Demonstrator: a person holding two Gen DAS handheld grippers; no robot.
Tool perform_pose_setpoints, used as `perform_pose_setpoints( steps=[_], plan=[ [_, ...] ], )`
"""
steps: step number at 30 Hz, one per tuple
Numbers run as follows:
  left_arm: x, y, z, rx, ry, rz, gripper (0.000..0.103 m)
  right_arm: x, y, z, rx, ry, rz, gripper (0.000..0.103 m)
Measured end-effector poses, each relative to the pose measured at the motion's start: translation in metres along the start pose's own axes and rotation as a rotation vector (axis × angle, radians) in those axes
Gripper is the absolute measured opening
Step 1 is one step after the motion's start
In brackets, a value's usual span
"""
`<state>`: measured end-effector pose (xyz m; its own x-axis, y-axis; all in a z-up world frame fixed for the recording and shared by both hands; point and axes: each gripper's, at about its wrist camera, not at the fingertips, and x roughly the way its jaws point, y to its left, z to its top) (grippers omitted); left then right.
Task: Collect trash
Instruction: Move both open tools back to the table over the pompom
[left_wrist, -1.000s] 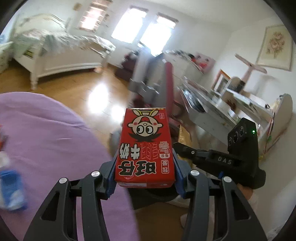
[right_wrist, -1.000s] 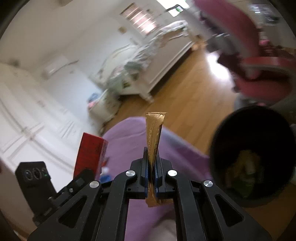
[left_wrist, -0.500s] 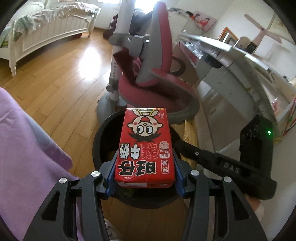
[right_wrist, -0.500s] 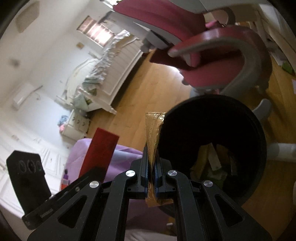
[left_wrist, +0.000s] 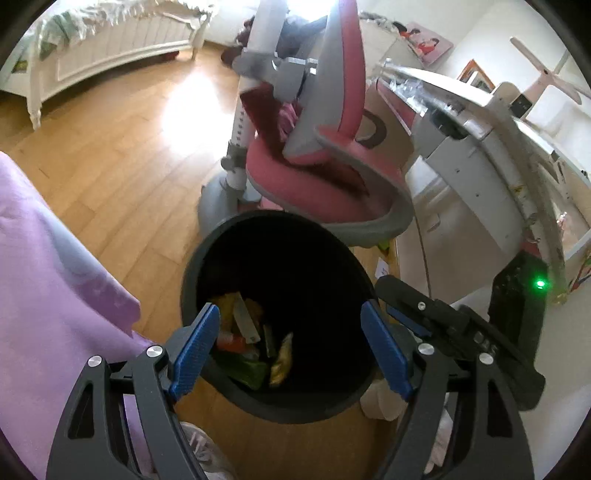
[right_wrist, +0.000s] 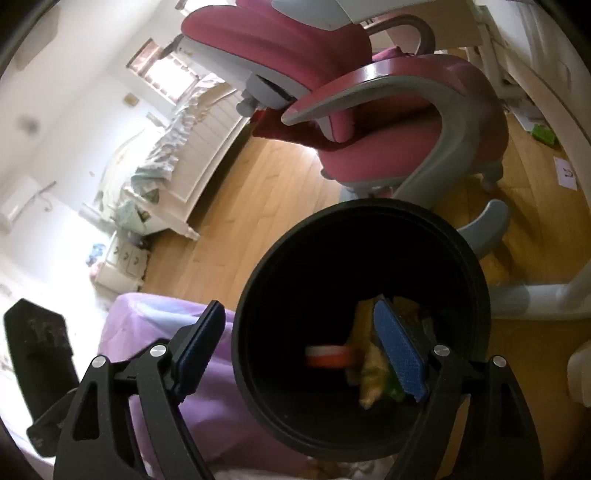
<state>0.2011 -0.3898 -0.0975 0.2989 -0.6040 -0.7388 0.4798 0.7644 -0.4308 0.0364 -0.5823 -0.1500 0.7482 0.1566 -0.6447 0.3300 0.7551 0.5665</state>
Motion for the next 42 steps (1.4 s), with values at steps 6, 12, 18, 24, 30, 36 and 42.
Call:
perform_pose_setpoints(
  steps=[6,12,18,24,30,36,42],
  plan=[
    [-0.064,0.004,-0.015,-0.015,-0.114,-0.005,0.081,-0.007,0.018,-0.01,-0.025,-0.017,0.006,0.082],
    [-0.158,0.038,-0.054,-0.034,-0.31,0.088,0.091,-0.011,0.081,-0.034,-0.161,0.002,0.05,0.082],
    [-0.253,0.125,-0.107,-0.212,-0.513,0.327,0.091,-0.004,0.154,-0.072,-0.314,0.08,0.097,0.082],
    [-0.277,0.205,-0.143,-0.299,-0.411,0.358,0.091,0.01,0.239,-0.123,-0.464,0.201,0.196,0.082],
    [-0.276,0.244,-0.147,-0.394,-0.398,0.403,0.091,0.039,0.312,-0.184,-0.621,0.319,0.208,0.082],
    [-0.261,0.256,-0.138,-0.378,-0.285,0.362,0.048,0.05,0.34,-0.213,-0.7,0.334,0.163,0.082],
    [-0.28,0.26,-0.158,-0.386,-0.321,0.343,0.04,0.063,0.358,-0.225,-0.771,0.318,0.12,0.082]
  ],
)
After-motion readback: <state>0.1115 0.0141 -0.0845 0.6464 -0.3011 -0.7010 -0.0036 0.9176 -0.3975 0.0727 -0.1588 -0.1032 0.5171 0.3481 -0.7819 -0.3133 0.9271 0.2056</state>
